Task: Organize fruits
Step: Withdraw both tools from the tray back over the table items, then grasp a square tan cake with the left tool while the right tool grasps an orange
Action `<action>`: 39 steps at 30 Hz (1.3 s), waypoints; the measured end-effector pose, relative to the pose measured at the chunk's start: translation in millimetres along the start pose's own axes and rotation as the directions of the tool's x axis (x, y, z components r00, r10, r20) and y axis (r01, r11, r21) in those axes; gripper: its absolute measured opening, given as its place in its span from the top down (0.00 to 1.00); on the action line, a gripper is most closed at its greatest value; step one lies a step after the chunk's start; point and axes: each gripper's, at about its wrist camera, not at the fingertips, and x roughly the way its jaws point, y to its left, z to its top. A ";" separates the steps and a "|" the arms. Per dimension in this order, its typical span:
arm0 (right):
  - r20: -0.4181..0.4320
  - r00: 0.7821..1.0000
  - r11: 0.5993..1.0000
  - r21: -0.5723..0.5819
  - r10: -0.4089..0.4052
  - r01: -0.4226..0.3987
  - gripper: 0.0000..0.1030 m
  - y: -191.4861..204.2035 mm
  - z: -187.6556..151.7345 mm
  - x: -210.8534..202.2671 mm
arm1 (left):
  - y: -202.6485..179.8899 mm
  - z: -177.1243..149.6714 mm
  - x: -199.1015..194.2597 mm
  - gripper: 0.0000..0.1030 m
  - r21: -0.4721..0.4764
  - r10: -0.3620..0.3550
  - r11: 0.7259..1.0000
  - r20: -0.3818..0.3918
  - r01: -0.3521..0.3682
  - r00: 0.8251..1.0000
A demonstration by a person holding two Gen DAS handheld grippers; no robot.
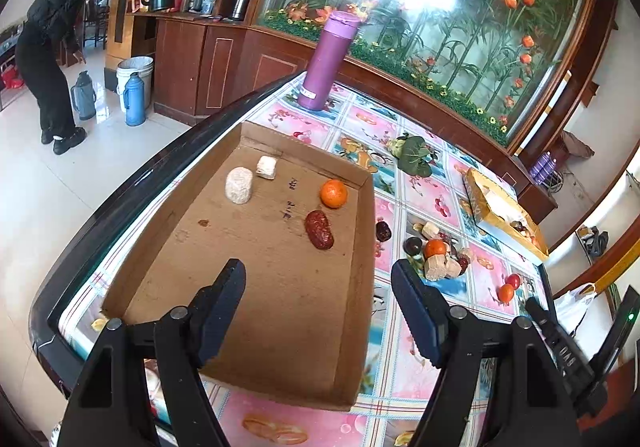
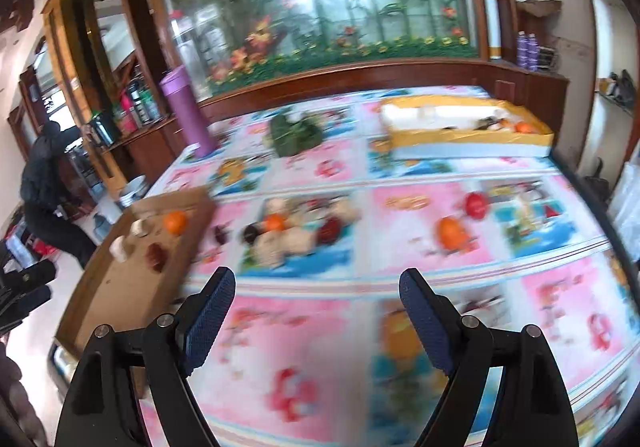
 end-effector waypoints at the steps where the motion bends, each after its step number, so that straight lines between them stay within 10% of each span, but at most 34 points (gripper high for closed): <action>1: 0.015 0.999 0.999 0.002 -0.033 0.033 0.15 -15.0 5.2 -3.7 | -5.2 -0.3 5.3 0.25 0.011 0.008 1.000 -0.008 -0.007 1.000; 6: 0.050 0.982 0.983 0.041 -0.184 0.182 0.15 -89.4 31.8 -12.0 | -46.8 -5.6 41.1 0.25 0.097 -0.037 0.994 -0.107 0.047 0.994; 12: -0.022 0.987 0.981 0.110 -0.157 0.159 0.15 -135.4 49.8 14.8 | -109.8 -16.5 82.7 0.26 0.245 -0.122 0.956 -0.181 0.165 0.976; 17: -0.140 0.990 0.994 0.102 -0.027 0.042 0.17 -116.4 44.8 64.3 | -143.7 -24.5 132.7 0.35 0.306 -0.112 0.933 -0.261 0.192 0.959; 28: -0.194 0.980 0.999 0.024 -0.033 0.039 0.26 -98.5 31.7 110.2 | -168.0 -28.6 186.0 0.55 0.375 -0.066 0.912 -0.265 0.166 0.962; 39: -0.198 0.979 0.998 0.009 -0.053 0.056 0.64 -100.1 26.6 114.6 | -165.8 -32.5 185.1 0.70 0.350 -0.098 0.917 -0.267 0.191 0.959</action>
